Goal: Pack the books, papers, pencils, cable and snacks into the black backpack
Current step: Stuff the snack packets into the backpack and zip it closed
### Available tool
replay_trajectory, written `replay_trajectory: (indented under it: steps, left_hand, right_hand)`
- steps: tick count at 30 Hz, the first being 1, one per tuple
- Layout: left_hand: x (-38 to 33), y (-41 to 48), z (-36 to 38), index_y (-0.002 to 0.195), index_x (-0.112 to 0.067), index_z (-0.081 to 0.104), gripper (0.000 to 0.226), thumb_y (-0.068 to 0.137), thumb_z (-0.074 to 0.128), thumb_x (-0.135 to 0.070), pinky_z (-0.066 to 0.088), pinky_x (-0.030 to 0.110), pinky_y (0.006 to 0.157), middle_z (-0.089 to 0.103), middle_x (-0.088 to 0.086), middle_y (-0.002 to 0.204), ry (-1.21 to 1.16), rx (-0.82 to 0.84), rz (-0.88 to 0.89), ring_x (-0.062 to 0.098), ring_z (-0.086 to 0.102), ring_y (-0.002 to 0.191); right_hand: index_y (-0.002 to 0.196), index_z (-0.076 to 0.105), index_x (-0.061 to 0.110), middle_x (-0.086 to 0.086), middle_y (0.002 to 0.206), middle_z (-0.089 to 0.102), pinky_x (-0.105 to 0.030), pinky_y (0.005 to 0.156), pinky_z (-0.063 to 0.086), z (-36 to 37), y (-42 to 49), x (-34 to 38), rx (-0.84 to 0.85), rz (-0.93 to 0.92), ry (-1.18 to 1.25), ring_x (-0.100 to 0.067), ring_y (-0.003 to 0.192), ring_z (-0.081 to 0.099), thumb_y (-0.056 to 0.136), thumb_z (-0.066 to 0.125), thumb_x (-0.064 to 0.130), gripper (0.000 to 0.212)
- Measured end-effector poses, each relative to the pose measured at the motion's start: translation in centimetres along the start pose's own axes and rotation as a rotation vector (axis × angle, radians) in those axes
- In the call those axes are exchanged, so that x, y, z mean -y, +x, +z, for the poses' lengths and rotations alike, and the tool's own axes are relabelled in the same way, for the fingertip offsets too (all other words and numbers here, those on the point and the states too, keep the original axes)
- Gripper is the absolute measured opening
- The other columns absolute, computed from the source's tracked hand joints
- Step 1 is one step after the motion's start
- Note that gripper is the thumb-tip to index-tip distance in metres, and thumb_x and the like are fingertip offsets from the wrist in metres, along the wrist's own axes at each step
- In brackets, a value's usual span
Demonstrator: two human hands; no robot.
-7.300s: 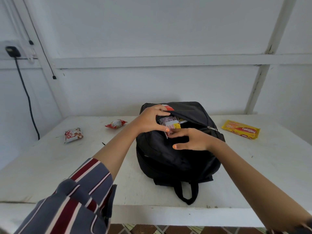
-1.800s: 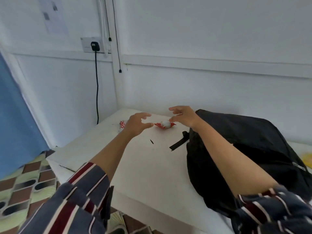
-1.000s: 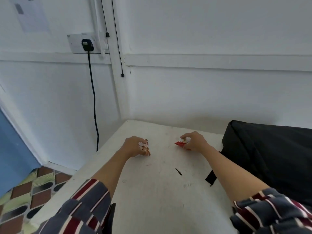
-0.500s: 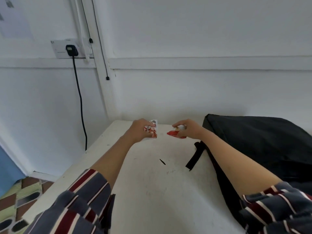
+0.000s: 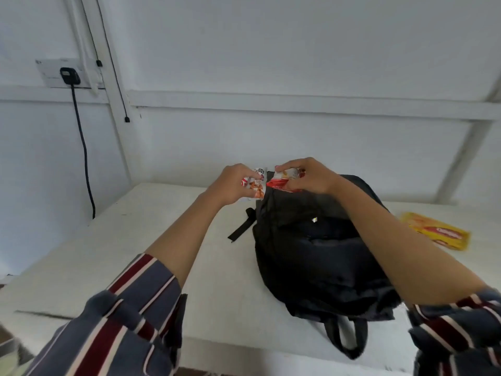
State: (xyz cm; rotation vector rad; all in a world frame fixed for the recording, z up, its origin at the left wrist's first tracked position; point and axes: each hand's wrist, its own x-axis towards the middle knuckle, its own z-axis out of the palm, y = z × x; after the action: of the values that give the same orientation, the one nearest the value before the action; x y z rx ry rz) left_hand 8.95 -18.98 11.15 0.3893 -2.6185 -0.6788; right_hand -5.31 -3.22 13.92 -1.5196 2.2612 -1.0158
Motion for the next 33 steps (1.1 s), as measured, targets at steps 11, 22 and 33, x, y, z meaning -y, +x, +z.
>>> replay_trajectory:
  steps: [11, 22, 33]
  left_hand:
    - [-8.8, 1.5, 5.3, 0.122, -0.018, 0.061, 0.043, 0.080, 0.072, -0.021, 0.043, 0.033, 0.093, 0.055, 0.010, 0.123, 0.093, 0.051, 0.075, 0.026, 0.051, 0.112]
    - [-9.0, 2.8, 8.6, 0.132, -0.021, 0.052, 0.043, 0.090, 0.059, -0.030, 0.032, 0.031, 0.102, 0.034, 0.008, 0.126, 0.197, 0.156, 0.056, 0.024, 0.033, 0.117]
    - [-8.8, 2.1, 8.2, 0.134, -0.031, 0.040, 0.060, 0.080, 0.066, -0.041, 0.041, 0.039, 0.099, 0.046, 0.004, 0.126, 0.098, 0.257, 0.075, 0.022, 0.044, 0.118]
  right_hand:
    - [0.114, 0.063, 0.021, -0.001, 0.117, 0.060, -0.018, 0.080, 0.044, -6.1, -8.8, -5.7, -0.049, 0.104, 0.071, -0.017, 0.103, 0.057, 0.077, 0.069, 0.005, 0.041]
    - [0.107, 0.054, 0.023, 0.001, 0.113, 0.054, -0.015, 0.072, 0.041, -5.4, -8.5, -8.3, -0.081, 0.167, 0.100, -0.016, 0.101, 0.054, 0.075, 0.071, 0.009, 0.038]
    - [0.103, 0.058, 0.027, -0.003, 0.111, 0.058, -0.017, 0.073, 0.046, -5.0, -8.0, -8.8, -0.106, 0.161, 0.122, -0.015, 0.099, 0.056, 0.075, 0.070, 0.012, 0.034]
